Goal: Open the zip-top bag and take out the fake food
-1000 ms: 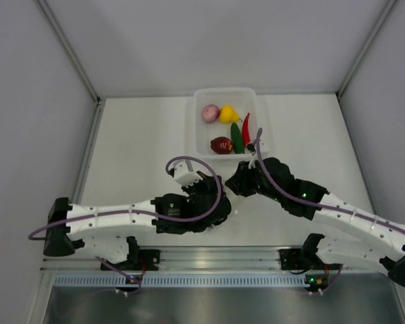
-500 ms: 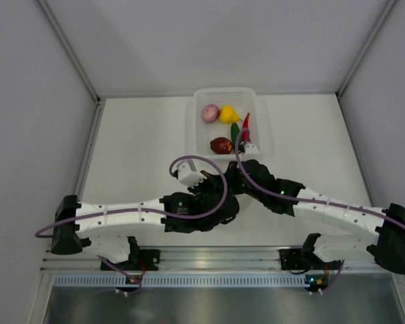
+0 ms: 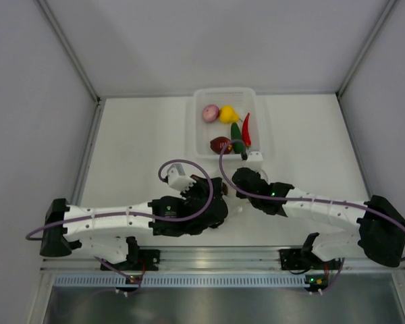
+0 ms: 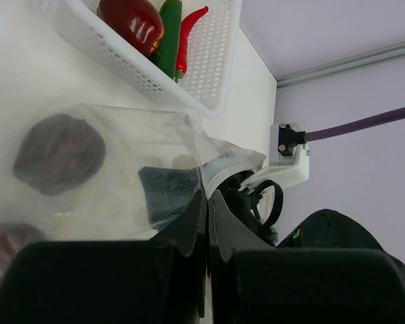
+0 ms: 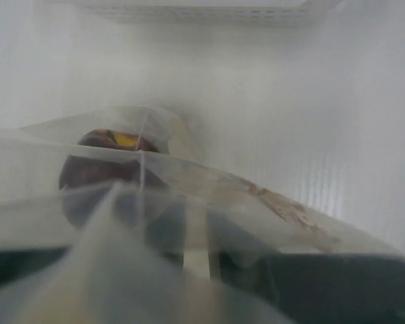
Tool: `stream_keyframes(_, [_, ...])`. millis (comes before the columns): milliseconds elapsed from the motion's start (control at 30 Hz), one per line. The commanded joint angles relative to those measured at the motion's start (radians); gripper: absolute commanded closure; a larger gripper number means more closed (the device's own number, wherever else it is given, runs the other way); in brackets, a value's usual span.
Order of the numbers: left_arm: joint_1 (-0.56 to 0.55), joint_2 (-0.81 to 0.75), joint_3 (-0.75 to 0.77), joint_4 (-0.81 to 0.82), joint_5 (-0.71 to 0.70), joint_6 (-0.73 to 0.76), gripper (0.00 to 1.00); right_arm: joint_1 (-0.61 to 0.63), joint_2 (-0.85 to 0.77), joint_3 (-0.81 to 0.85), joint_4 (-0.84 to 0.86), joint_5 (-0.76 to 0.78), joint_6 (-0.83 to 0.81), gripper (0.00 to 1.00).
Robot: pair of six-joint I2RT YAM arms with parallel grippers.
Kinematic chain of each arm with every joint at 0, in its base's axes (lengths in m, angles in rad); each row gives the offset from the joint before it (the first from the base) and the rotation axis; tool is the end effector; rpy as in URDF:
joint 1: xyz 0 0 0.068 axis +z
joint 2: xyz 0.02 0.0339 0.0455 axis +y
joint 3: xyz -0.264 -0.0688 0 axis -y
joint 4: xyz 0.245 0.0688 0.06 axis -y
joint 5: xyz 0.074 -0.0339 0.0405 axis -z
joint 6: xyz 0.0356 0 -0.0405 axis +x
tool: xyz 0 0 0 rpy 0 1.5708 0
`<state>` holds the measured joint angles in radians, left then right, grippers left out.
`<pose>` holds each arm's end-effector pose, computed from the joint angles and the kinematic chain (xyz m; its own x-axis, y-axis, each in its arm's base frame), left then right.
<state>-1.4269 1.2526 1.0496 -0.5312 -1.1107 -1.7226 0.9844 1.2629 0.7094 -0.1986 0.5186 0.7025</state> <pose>0.0683 -0.2489 0.3135 -0.3256 -0.8139 -0.4812 -0.1470 0.5463 -0.8246 0.1567 0.2039 0.2157 -0.6265 0.0710 -0.7761 -0.1550 0.9646 0.2134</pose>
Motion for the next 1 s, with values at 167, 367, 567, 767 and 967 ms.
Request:
stream_keyframes(167, [-0.004,-0.065,-0.045,0.023,0.011,-0.022,1.0,-0.09,-0.004,0.182,-0.406,0.337,-0.201,0.8])
stream_keyframes(367, [-0.006,-0.058,-0.069,0.022,0.032,-0.017,1.0,-0.093,-0.028,0.266,-0.492,0.298,-0.314,0.79])
stream_keyframes(567, [-0.006,-0.021,-0.106,0.02,0.031,-0.042,1.0,-0.099,-0.054,0.185,-0.332,-0.041,-0.348,0.75])
stream_keyframes(767, [-0.004,-0.002,-0.117,0.02,0.018,-0.031,1.0,-0.107,0.0,0.139,-0.237,-0.074,-0.313,0.67])
stream_keyframes(967, [-0.004,-0.001,-0.115,0.02,0.005,-0.008,1.0,-0.115,0.0,0.085,-0.111,-0.071,-0.294,0.59])
